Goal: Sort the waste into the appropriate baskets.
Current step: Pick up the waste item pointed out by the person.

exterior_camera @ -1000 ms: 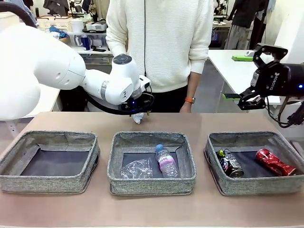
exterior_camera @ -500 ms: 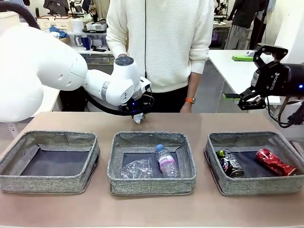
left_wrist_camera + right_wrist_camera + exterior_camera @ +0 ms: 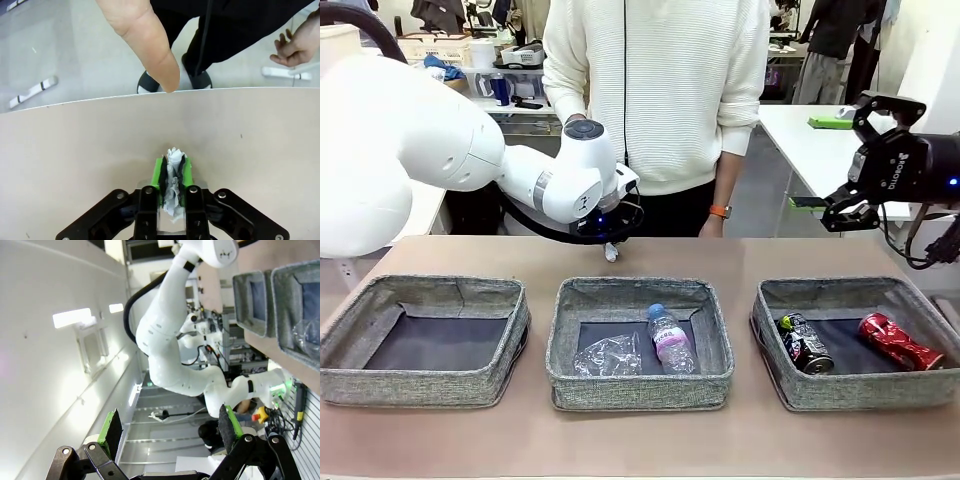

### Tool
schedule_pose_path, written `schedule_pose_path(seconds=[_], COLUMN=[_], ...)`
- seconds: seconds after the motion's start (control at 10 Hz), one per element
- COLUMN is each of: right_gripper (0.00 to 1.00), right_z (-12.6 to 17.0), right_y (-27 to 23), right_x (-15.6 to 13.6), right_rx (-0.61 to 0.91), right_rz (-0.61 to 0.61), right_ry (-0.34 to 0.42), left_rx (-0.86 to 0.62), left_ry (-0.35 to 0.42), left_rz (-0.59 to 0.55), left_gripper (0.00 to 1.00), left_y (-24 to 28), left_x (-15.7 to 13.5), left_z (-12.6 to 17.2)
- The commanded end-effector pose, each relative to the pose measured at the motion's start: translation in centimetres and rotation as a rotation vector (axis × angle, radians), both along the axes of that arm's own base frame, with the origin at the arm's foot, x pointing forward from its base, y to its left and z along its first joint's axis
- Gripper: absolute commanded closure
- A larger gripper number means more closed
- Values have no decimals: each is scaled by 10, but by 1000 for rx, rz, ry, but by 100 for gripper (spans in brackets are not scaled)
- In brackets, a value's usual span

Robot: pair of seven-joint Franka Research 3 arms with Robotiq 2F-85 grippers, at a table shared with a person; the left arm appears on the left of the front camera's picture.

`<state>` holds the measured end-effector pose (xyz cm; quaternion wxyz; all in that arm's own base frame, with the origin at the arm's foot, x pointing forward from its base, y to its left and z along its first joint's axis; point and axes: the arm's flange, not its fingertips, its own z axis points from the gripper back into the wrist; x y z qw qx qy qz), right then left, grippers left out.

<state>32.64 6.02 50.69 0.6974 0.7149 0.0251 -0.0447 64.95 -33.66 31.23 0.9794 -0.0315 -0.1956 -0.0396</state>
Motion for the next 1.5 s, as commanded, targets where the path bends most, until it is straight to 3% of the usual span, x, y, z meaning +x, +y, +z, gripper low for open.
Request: schedule_pose_path(seconds=[0.0, 0.4, 0.5, 0.6, 0.8, 1.0, 1.2, 1.3, 1.4], right_gripper=[0, 0, 0, 0, 0, 0, 0, 0, 0], right_z=[3, 3, 3, 3, 3, 3, 3, 3, 3], right_y=[2, 2, 2, 2, 2, 2, 2, 2, 2], right_x=[1, 1, 1, 1, 1, 1, 1, 1, 1], right_rx=[27, 27, 27, 27, 27, 27, 27, 27, 27], right_rz=[-5, -5, -5, -5, -5, -5, -5, -5, -5], right_ry=[-8, -8, -8, -8, -8, -8, -8, -8, -8], left_rx=[43, 77, 92, 117, 78, 99, 99, 58, 117], left_ry=[5, 84, 90, 55, 67, 129, 133, 127, 116], left_rz=[27, 49, 60, 69, 54, 109, 75, 85, 109], left_gripper=[100, 100, 100, 100, 100, 100, 100, 100, 100], left_y=[1, 12, 18, 31, 73, 111, 118, 124, 119], left_x=[-7, -39, -59, -84, -124, -164, -200, -211, -194], left_z=[-3, 19, 38, 68, 138, 211, 247, 250, 252])
